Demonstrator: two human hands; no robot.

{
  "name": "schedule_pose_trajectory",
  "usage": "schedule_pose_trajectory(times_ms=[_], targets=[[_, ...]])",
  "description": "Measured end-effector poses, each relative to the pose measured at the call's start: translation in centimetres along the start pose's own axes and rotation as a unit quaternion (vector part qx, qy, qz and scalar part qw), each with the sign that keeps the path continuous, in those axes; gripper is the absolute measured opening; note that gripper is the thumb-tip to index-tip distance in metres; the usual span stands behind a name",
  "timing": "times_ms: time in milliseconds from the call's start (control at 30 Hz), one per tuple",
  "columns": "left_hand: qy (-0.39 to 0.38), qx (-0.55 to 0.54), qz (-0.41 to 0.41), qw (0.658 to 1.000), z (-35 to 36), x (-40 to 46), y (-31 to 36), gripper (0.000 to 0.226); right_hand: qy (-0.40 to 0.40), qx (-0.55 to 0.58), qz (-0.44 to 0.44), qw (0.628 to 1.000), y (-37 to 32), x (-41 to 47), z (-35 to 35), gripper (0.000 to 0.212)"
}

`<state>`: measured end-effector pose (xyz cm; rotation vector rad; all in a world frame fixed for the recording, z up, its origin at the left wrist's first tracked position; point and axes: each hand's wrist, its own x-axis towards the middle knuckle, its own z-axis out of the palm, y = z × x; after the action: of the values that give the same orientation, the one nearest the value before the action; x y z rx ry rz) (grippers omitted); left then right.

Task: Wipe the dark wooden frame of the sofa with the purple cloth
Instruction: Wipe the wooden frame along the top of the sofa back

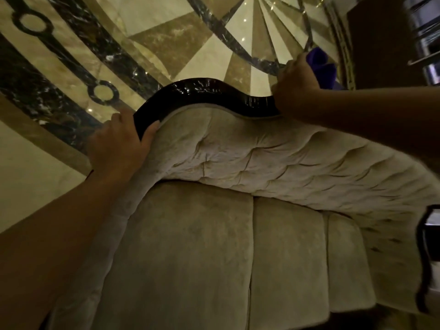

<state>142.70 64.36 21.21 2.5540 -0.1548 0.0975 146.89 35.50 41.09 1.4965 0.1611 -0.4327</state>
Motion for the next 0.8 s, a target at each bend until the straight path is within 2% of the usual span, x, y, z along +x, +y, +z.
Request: schedule_pose_trajectory(times_ms=[67,167,233,300,367,433,467,500,533,567,600,700,800], targets=[[-0.004,0.001,0.002,1.0,0.1,0.1,-0.1,0.075,0.0,-0.006,-0.001,1.0,0.5,0.1,-0.2,0.055],[-0.003,-0.004,0.002,1.0,0.1,0.2,-0.2,0.074,0.029,0.025,-0.007,0.999,-0.5,0.5,0.2,0.045],[0.003,-0.013,0.002,1.0,0.1,0.0,0.1,0.072,0.076,0.117,-0.024,0.99,-1.6,0.5,1.4,0.041],[-0.008,-0.003,-0.007,1.0,0.1,0.3,-0.1,0.072,0.126,0.287,-0.011,0.95,-2.9,1.2,1.8,0.041],[-0.014,-0.003,-0.009,1.0,0.0,0.3,0.0,0.074,0.157,0.49,0.045,0.856,-4.6,1.9,0.5,0.039],[-0.017,0.001,-0.008,1.0,-0.2,0.2,0.3,0.074,0.154,0.662,0.123,0.723,-6.4,3.2,-1.8,0.038],[-0.023,0.005,-0.012,1.0,-0.1,0.4,0.1,0.074,0.16,0.725,0.153,0.653,-7.2,4.3,-3.4,0.035],[-0.024,0.007,-0.014,1.0,-0.1,0.6,0.0,0.074,0.164,0.765,0.17,0.599,-7.7,5.2,-5.0,0.034],[-0.024,0.006,-0.014,1.0,-0.2,0.4,0.5,0.074,0.172,0.786,0.173,0.569,-7.7,5.3,-5.9,0.033],[-0.032,0.007,-0.012,0.999,-0.2,0.5,0.6,0.075,0.18,0.792,0.17,0.558,-7.6,5.5,-6.8,0.034],[-0.037,0.006,-0.01,0.999,-0.3,0.7,0.5,0.076,0.194,0.785,0.161,0.566,-7.5,5.7,-7.6,0.036],[-0.033,-0.011,-0.015,0.999,-0.5,0.6,0.8,0.073,0.262,0.723,0.11,0.63,-7.7,5.0,-10.0,0.042],[-0.026,-0.004,-0.014,1.0,0.0,0.4,0.7,0.065,0.327,0.641,0.073,0.69,-9.0,4.1,-12.7,0.036]])
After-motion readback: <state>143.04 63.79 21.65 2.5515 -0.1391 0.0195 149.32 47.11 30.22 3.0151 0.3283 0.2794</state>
